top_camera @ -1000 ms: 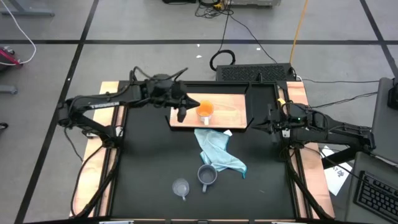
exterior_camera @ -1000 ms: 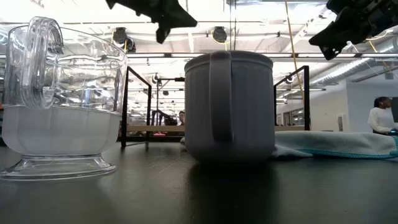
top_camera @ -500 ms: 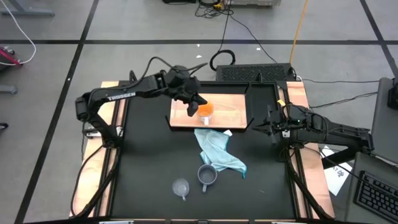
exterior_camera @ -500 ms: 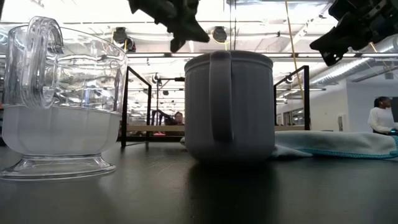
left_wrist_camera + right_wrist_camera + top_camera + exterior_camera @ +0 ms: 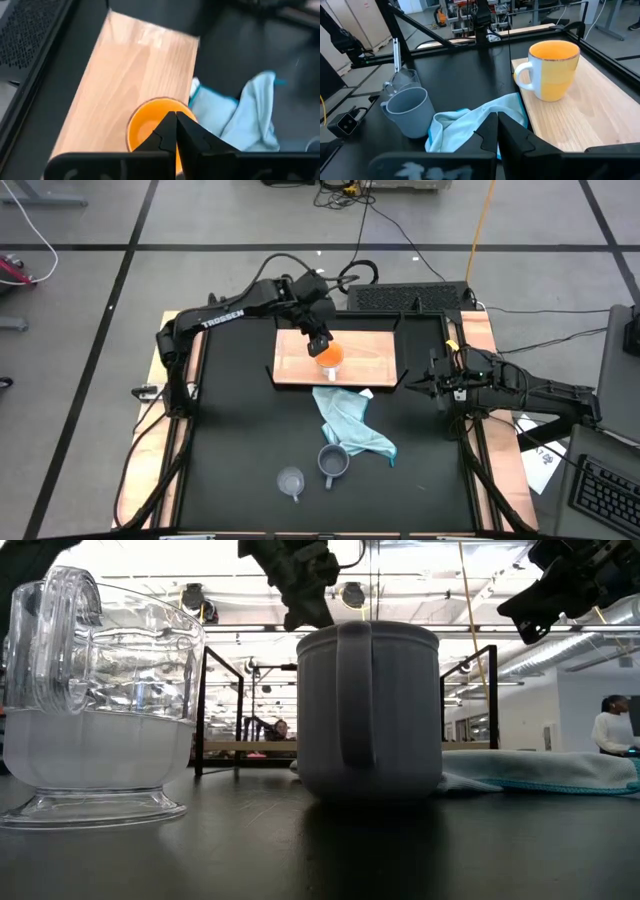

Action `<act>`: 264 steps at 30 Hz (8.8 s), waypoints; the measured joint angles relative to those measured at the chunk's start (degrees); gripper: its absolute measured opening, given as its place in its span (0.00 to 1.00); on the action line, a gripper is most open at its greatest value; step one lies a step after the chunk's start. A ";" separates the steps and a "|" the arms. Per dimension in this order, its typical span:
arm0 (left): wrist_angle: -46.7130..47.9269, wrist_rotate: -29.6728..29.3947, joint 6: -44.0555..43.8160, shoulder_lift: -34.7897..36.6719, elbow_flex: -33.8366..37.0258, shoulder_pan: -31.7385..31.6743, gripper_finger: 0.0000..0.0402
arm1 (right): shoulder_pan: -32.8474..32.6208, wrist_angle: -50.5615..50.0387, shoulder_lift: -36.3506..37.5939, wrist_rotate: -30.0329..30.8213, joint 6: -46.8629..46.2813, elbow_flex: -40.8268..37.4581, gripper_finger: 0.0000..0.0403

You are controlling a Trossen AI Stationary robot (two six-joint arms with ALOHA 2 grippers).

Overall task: Stack small to large cups/mugs on shelf
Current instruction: Put the yellow mug on the shelf

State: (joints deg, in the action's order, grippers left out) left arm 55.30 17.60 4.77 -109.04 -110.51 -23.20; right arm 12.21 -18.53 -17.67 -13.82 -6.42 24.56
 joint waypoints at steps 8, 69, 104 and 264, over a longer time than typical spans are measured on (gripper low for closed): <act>4.55 -4.20 6.95 -3.05 -4.52 0.42 0.22 | 0.00 -0.37 0.00 -0.02 0.01 0.00 0.00; 8.14 -5.56 8.58 -8.12 -4.32 -0.54 0.61 | 0.00 -0.65 -0.02 -0.04 -0.44 -0.72 0.00; 2.54 -6.73 12.07 -8.06 0.82 -1.88 0.57 | 0.02 -1.03 -0.02 -0.04 -0.44 -0.72 0.00; 8.02 -28.61 12.85 -6.81 0.77 10.05 0.00 | 0.02 -1.48 -0.02 0.35 -1.46 -0.72 0.00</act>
State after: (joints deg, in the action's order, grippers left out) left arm 63.32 -11.01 17.62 -115.85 -109.73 -13.15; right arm 12.22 -20.01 -17.69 -13.47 -7.88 23.83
